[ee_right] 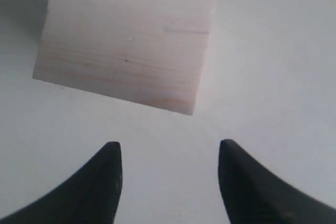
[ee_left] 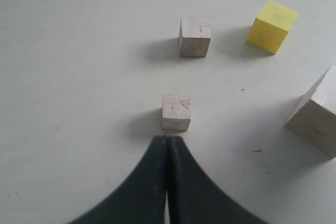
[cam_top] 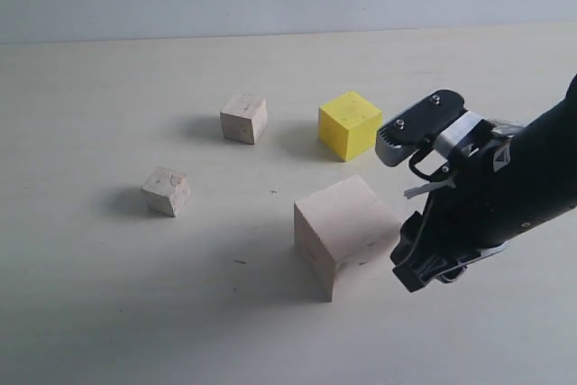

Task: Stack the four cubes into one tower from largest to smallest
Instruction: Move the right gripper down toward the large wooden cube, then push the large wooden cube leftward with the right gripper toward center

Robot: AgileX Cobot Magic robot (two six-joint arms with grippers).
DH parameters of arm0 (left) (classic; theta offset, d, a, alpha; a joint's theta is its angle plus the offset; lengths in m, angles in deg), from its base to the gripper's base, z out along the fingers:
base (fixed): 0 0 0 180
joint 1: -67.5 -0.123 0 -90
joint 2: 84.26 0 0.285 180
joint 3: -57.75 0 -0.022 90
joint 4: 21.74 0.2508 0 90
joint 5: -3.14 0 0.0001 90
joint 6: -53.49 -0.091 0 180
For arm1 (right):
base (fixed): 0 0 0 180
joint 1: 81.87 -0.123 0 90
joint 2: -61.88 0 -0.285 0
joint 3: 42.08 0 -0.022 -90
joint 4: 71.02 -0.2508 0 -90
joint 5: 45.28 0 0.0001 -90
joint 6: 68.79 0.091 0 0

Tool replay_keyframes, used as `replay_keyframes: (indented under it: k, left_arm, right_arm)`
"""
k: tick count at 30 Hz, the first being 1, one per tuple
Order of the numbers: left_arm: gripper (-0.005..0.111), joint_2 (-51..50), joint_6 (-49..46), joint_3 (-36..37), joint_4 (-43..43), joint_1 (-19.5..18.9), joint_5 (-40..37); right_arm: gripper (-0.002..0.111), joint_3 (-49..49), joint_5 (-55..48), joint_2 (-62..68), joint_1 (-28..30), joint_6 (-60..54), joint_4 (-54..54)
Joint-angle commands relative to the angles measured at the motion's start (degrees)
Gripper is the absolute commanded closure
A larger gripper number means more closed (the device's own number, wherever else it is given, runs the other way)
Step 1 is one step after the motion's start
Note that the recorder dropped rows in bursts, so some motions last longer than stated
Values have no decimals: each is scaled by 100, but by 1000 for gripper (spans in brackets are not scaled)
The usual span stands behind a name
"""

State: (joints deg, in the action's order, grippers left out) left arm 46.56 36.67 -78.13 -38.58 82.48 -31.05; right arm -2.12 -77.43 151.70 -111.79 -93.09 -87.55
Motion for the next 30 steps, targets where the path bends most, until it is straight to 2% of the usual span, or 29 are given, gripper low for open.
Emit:
replay_keyframes:
  k: [1, 12, 21, 30]
  left_arm:
    - [107, -2, 5, -54, -3, 48, 10]
    - [107, -2, 5, -54, 8, 48, -23]
    - [107, -2, 5, -54, 8, 48, -23]
    - [107, -2, 5, 7, 8, 48, -73]
  right_arm:
    - [54, -32, 99, 316, -6, -812, -419]
    - [54, -32, 660, 488, -6, -945, -701]
    - [54, -32, 724, 546, -6, -2783, -2393]
    - [54, -92, 941, 992, -6, -2826, -2681]
